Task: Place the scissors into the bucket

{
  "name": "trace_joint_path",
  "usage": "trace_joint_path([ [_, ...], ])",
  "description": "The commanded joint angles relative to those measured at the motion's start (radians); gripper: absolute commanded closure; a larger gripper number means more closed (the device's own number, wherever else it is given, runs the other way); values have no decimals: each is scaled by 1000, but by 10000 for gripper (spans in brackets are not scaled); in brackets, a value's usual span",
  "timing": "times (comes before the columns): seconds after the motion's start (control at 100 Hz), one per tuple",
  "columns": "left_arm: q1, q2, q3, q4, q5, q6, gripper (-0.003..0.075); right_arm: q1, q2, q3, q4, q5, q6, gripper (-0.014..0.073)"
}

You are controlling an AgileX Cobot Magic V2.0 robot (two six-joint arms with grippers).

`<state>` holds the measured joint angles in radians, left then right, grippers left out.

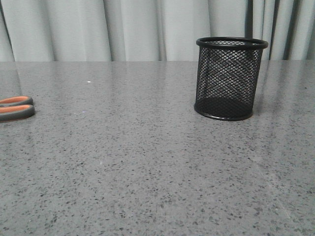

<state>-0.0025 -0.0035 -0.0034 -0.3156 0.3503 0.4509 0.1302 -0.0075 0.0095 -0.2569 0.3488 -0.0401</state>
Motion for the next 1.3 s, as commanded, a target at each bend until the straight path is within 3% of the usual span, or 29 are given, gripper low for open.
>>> trace_joint_path([
  [0.0, -6, -25, 28, -14, -68, -12, 741, -4, -24, 16, -21, -19, -2, 638],
  [0.81, -6, -25, 28, 30, -97, -11, 741, -4, -24, 16, -21, -21, -2, 638],
  [0.95, -6, -25, 28, 36, -217, -11, 741, -4, -24, 16, -184, -16, -2, 638],
  [1.02, -8, -25, 28, -35, -288, -11, 741, -4, -24, 16, -186, -31, -2, 638],
  [1.17, -7, -25, 28, -352, -327, -11, 741, -4, -24, 16, -186, -29, -2, 638],
  [1.29, -7, -25, 28, -407, -327, -11, 741, -4, -24, 16, -210, -46, -2, 639],
])
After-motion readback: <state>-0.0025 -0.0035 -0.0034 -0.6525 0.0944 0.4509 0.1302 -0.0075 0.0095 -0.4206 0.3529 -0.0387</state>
